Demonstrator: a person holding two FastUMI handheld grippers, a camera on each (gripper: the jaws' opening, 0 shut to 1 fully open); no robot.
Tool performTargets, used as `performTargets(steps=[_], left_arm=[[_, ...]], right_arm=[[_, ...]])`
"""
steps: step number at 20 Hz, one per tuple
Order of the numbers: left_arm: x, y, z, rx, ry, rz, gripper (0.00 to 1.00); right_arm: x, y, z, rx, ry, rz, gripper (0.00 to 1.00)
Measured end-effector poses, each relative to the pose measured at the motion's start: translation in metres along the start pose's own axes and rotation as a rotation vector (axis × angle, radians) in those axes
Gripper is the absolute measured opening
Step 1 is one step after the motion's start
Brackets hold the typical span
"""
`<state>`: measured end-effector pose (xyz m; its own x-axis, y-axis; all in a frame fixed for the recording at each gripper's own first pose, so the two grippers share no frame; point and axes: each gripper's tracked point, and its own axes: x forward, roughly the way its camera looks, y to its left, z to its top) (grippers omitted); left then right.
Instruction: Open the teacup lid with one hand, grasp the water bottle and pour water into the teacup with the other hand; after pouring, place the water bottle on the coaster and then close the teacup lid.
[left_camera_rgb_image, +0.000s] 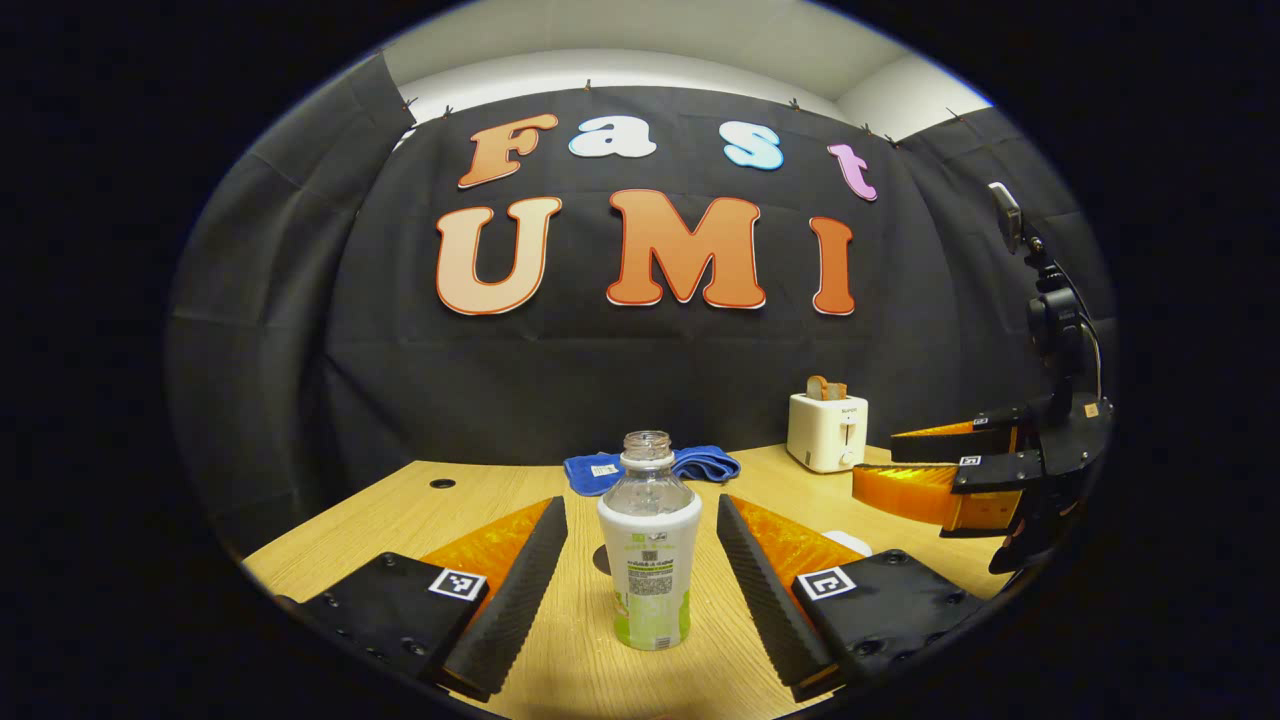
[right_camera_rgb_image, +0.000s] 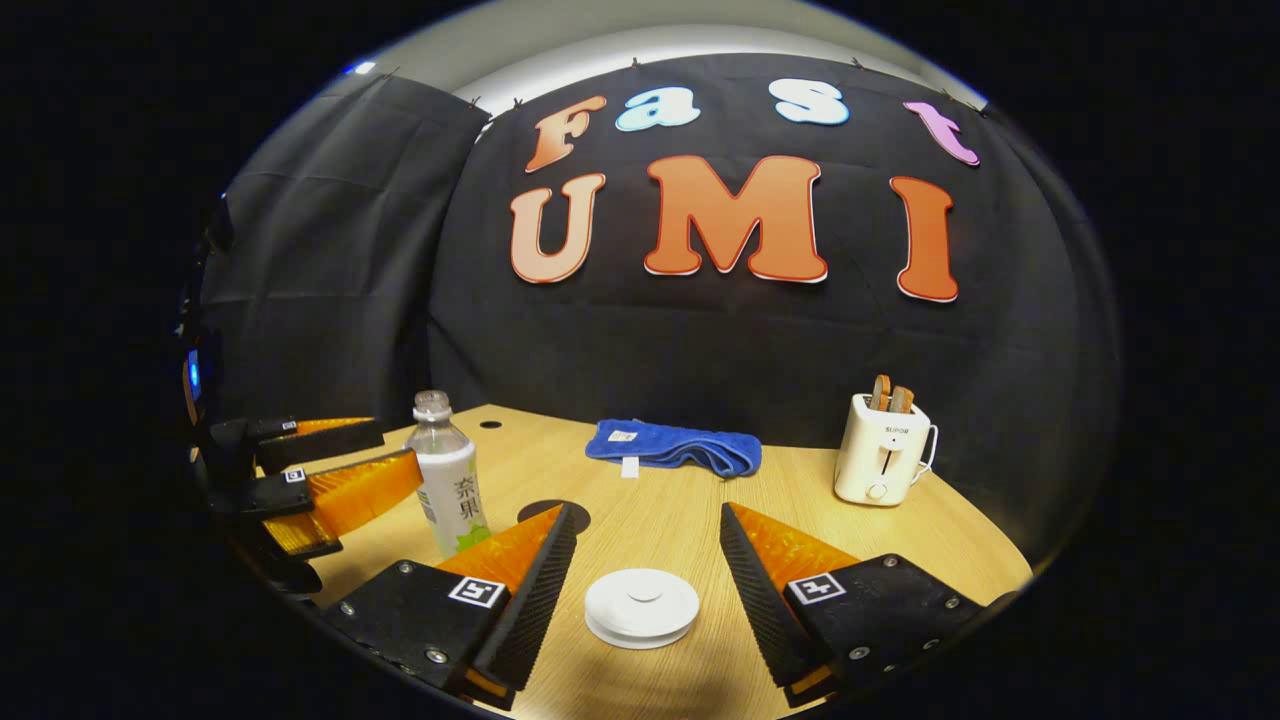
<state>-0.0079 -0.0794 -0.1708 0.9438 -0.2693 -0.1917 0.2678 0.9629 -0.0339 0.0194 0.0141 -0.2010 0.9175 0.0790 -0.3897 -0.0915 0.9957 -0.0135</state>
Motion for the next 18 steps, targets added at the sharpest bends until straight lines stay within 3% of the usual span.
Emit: performTargets(steps=[7, 14, 18], left_arm=[[0.002, 0.0, -0.008, -0.006, 0.016, 0.0, 0.97], [0.005, -0.001, -0.019, -0.004, 0.039, -0.003, 0.97], [0.006, -0.002, -0.023, -0.019, 0.049, -0.007, 0.97]], right_arm=[[0.025, -0.005, -0.049, -0.029, 0.124, -0.026, 0.73], [0.04, -0.003, -0.067, -0.057, 0.169, -0.016, 0.58], [0.042, 0.001, -0.066, -0.071, 0.168, 0.008, 0.43]])
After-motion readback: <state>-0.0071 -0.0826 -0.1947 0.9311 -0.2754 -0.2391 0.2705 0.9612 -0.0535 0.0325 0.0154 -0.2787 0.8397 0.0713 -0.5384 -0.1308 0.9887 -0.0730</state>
